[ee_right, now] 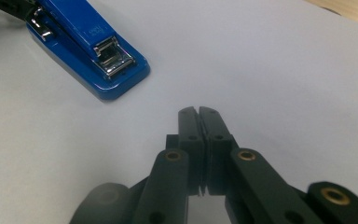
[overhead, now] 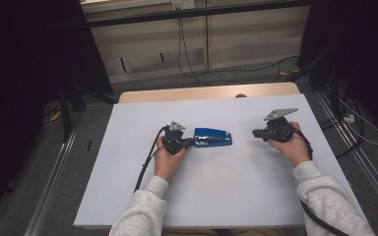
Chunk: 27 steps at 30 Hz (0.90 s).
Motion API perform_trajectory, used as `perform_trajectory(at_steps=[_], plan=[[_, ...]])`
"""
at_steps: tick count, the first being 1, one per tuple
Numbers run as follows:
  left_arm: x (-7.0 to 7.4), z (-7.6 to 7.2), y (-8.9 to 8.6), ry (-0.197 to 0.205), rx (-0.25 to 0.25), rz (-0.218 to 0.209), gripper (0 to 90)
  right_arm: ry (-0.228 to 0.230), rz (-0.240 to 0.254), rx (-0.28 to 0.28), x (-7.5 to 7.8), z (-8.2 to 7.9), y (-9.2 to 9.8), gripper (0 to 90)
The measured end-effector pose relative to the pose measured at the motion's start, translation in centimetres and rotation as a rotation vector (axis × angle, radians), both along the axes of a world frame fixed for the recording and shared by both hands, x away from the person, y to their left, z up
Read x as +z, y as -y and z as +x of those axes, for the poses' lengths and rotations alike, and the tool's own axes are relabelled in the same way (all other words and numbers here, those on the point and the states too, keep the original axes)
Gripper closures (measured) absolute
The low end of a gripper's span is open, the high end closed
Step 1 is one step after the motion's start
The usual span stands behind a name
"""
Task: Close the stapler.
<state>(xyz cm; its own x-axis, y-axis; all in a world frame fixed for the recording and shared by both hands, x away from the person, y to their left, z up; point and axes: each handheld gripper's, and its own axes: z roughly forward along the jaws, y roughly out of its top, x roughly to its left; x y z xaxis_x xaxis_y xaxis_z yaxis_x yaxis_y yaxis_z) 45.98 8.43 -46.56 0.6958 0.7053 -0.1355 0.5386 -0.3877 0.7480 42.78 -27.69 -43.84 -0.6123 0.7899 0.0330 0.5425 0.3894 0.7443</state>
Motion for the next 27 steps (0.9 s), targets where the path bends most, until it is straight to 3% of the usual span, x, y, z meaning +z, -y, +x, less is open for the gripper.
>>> perform_trajectory(at_steps=[4, 7, 8, 10, 14, 16, 18, 27], plan=[[0.1, -0.1, -0.3, 0.003, 0.001, 0.003, 78.9, -0.009, 0.013, 0.014, -0.1, -0.2, 0.0, 80.3], [0.3, -0.1, -0.6, 0.009, 0.008, 0.015, 64.2, -0.006, 0.058, 0.007, 0.3, -0.3, 0.0, 72.1], [0.4, -0.2, -0.7, 0.006, 0.015, 0.008, 63.5, -0.006, 0.065, 0.013, 0.4, -0.4, 0.0, 68.9], [0.6, -0.2, -1.0, 0.011, 0.024, 0.01, 50.9, -0.013, 0.063, 0.001, 0.5, -0.4, 0.0, 59.2], [1.0, -0.6, -1.5, 0.006, 0.019, -0.031, 40.8, -0.031, 0.074, -0.001, 0.5, -0.7, 0.0, 46.4], [1.3, -0.8, -1.8, 0.013, 0.025, -0.029, 38.7, -0.029, 0.083, -0.012, 0.5, -0.9, 0.1, 40.5], [1.6, -1.0, -2.1, 0.004, 0.033, -0.059, 30.7, -0.037, 0.095, -0.019, 0.5, -1.0, 0.0, 36.1], [2.6, -1.9, -3.6, 0.012, 0.028, -0.097, 19.9, -0.055, 0.089, -0.012, 0.6, -2.2, -1.0, 22.2]])
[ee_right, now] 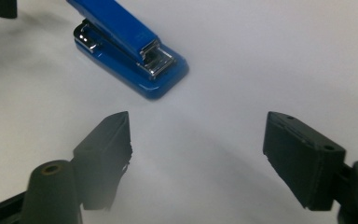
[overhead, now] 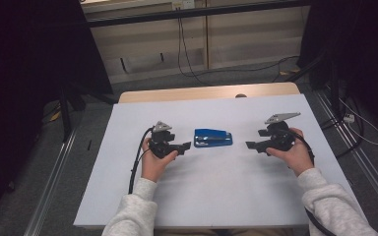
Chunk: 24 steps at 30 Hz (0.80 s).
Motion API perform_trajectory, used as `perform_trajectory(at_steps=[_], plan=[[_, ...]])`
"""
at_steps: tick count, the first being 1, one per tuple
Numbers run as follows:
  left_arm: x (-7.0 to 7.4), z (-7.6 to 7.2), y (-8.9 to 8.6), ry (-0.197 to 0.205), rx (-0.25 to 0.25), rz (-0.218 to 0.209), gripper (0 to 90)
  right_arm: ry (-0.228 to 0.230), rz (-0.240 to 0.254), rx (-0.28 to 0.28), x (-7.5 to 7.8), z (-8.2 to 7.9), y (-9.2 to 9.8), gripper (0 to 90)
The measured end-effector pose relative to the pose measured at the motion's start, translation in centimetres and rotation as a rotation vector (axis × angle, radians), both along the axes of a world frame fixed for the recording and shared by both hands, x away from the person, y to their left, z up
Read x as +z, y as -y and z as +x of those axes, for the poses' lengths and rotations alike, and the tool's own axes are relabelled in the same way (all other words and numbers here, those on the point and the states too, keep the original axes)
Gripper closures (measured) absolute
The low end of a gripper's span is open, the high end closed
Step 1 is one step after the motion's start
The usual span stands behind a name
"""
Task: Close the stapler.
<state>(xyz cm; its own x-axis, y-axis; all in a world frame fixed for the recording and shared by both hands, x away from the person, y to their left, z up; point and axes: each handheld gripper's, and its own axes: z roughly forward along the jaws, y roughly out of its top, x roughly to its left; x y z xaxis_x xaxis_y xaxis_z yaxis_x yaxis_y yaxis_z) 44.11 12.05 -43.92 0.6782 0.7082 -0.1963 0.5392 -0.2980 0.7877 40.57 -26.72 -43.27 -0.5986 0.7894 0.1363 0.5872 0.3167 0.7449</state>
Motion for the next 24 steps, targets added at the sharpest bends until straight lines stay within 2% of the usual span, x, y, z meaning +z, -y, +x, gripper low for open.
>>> perform_trajectory(at_steps=[4, 9, 19, 21, 22, 23, 24], plan=[[0.5, -0.5, -0.7, -0.003, 0.002, -0.017, 16.2, 0.002, 0.002, 0.014, 0.0, -0.7, -0.3, 19.5], [0.8, -0.7, -1.3, 0.01, 0.0, -0.017, 12.5, 0.001, -0.001, 0.027, 0.1, -1.7, -0.3, 17.5], [1.0, -1.5, -1.7, 0.029, -0.027, -0.013, 10.2, 0.0, -0.009, 0.035, 0.2, -3.3, 0.0, 16.2], [1.0, -1.7, -1.9, 0.029, -0.024, -0.025, 10.0, -0.003, -0.013, 0.037, 0.2, -3.7, 0.1, 15.9], [1.0, -1.8, -2.0, 0.029, -0.033, -0.017, 10.0, -0.004, -0.016, 0.038, 0.2, -3.9, 0.2, 15.9], [0.9, -1.9, -2.0, 0.026, -0.029, -0.031, 10.0, -0.008, -0.017, 0.04, 0.1, -4.1, 0.3, 15.7], [1.0, -2.0, -2.1, 0.028, -0.038, -0.024, 9.9, -0.009, -0.015, 0.04, 0.1, -4.3, 0.3, 15.3]])
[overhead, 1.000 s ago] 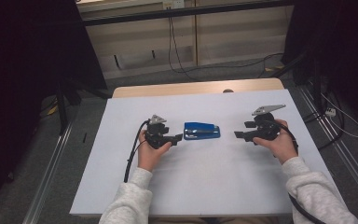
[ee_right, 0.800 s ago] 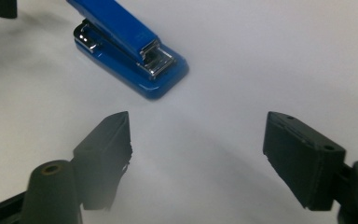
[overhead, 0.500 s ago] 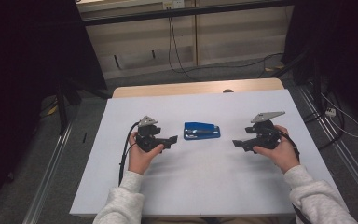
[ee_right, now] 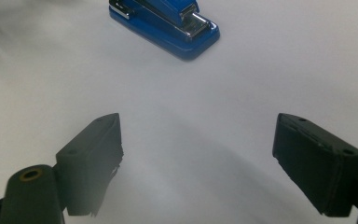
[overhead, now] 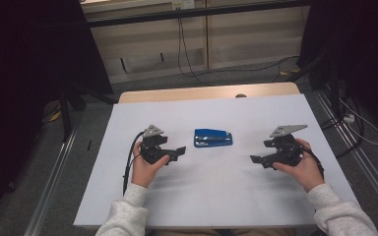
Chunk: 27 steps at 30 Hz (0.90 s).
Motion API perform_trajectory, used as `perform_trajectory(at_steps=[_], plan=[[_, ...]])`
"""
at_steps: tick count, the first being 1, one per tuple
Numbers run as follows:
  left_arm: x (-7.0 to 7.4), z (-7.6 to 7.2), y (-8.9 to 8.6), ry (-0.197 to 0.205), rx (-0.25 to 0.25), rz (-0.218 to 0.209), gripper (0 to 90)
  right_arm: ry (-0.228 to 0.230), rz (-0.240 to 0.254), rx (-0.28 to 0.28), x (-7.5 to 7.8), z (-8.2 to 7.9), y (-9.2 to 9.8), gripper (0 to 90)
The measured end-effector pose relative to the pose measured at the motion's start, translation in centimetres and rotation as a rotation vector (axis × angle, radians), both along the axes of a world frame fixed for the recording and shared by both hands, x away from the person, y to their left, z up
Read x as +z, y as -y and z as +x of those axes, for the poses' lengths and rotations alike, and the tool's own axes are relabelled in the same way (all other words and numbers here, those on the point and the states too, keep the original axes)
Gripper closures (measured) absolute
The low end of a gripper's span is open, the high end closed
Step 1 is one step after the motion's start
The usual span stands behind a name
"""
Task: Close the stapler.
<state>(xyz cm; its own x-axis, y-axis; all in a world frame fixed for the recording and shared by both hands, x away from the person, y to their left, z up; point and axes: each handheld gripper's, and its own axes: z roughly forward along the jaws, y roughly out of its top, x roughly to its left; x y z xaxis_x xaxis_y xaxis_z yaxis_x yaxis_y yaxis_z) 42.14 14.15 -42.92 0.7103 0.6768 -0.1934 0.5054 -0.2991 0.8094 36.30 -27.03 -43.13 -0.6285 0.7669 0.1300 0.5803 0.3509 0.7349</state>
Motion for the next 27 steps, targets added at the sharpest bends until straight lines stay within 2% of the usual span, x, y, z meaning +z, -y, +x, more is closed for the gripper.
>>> perform_trajectory(at_steps=[4, 9, 10, 12, 27], plan=[[0.1, -0.4, -0.3, 0.007, -0.006, 0.005, 9.0, 0.005, -0.008, 0.002, 0.2, -0.6, 0.2, 14.5], [0.2, -0.9, -0.9, 0.016, 0.006, -0.015, 8.8, 0.008, -0.003, 0.011, 0.3, -1.6, 0.4, 14.4], [0.2, -1.0, -1.1, 0.017, 0.0, -0.004, 8.8, 0.005, 0.0, 0.009, 0.3, -1.7, 0.4, 14.4], [0.2, -1.2, -1.4, 0.016, 0.001, -0.009, 8.7, 0.0, -0.001, 0.005, 0.3, -2.0, 0.5, 14.5], [0.4, -2.5, -3.7, 0.021, 0.041, -0.004, 8.7, -0.006, -0.019, 0.042, 0.2, -3.4, 0.4, 14.0]])
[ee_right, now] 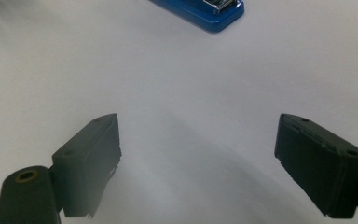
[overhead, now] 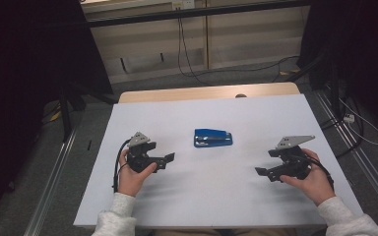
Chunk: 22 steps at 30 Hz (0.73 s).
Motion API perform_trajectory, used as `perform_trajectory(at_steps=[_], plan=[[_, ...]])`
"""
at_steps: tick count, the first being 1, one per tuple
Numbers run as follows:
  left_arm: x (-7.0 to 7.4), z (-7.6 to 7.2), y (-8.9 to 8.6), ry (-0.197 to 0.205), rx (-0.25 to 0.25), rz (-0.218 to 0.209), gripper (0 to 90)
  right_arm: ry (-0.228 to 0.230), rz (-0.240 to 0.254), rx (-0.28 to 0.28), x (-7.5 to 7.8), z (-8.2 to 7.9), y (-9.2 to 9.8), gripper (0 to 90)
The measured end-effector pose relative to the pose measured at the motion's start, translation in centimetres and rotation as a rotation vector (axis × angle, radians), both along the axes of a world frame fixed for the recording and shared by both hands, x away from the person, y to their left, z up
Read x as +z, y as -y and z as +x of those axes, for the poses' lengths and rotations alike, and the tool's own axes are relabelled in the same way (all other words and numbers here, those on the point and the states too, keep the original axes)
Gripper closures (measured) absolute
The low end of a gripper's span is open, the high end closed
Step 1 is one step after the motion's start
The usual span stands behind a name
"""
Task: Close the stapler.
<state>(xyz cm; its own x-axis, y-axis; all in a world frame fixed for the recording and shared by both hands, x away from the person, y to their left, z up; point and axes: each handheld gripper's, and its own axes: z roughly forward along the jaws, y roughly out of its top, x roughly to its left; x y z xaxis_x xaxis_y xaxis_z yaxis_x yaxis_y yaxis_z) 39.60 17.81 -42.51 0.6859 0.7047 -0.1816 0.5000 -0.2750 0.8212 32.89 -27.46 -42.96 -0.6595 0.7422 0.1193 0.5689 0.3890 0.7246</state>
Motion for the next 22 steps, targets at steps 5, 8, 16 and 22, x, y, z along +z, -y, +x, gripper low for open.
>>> perform_trajectory(at_steps=[5, 8, 16, 22], plan=[[0.0, -0.8, -1.2, 0.006, 0.003, 0.015, 7.5, -0.004, -0.001, -0.004, -0.1, -0.4, 0.1, 14.1], [-0.1, -1.4, -1.8, 0.002, 0.016, 0.005, 7.5, -0.004, 0.015, -0.007, 0.0, -0.6, 0.2, 14.0], [-0.4, -3.1, -4.0, 0.023, 0.022, 0.031, 7.3, 0.003, 0.007, 0.002, 0.1, -0.7, 0.2, 14.0], [-0.4, -3.5, -5.2, 0.025, 0.033, 0.006, 6.0, 0.006, 0.002, 0.003, 0.0, -0.7, 0.2, 14.0]])
